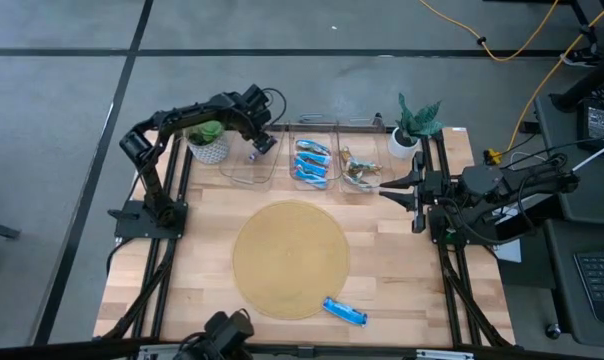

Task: Pick and place Granola Bars by type
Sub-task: Put the blue granola bar into the left transparent bin

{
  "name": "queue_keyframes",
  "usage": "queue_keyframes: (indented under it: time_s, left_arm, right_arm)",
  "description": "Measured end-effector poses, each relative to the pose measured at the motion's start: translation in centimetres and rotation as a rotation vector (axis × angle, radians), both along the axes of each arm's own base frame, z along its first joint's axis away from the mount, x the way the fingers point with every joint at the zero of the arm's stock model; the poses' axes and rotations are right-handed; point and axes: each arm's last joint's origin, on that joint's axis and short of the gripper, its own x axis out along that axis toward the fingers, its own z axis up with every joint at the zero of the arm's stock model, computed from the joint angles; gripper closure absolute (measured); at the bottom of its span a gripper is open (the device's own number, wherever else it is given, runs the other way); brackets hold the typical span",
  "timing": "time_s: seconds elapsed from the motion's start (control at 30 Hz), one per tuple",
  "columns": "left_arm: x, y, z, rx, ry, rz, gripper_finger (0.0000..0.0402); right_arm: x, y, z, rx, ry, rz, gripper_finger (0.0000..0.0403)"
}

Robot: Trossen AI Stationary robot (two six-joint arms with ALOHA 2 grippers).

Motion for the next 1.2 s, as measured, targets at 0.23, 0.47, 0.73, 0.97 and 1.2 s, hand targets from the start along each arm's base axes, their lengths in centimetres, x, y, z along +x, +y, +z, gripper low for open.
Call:
queue_keyframes:
  time_s: [0.23, 0.47, 0.73, 0.97, 1.2]
  left_arm:
    - [1.2, -0.4, 4.4, 0.017, 0.008, -0.085, 0.0225]
    - [1.0, -3.7, 10.3, 0.138, -0.094, -0.181, 0.0233]
    - [-2.7, -10.3, 18.0, 0.280, -0.319, -0.182, 0.0236]
    - [-6.6, -16.2, 22.4, 0.385, -0.487, -0.183, 0.0239]
    - [-10.1, -20.1, 23.4, 0.452, -0.570, -0.133, 0.0242]
  right_arm:
    - [0.0, 0.0, -0.2, -0.029, 0.025, 0.018, 0.0321]
    - [1.1, 0.9, -1.3, -0.042, 0.119, 0.115, 0.0321]
    - [3.8, 3.0, -3.6, -0.033, 0.268, 0.193, 0.0321]
    - [5.8, 5.6, -3.9, -0.026, 0.381, 0.324, 0.0321]
    - [7.6, 8.6, -3.8, 0.029, 0.566, 0.441, 0.0317]
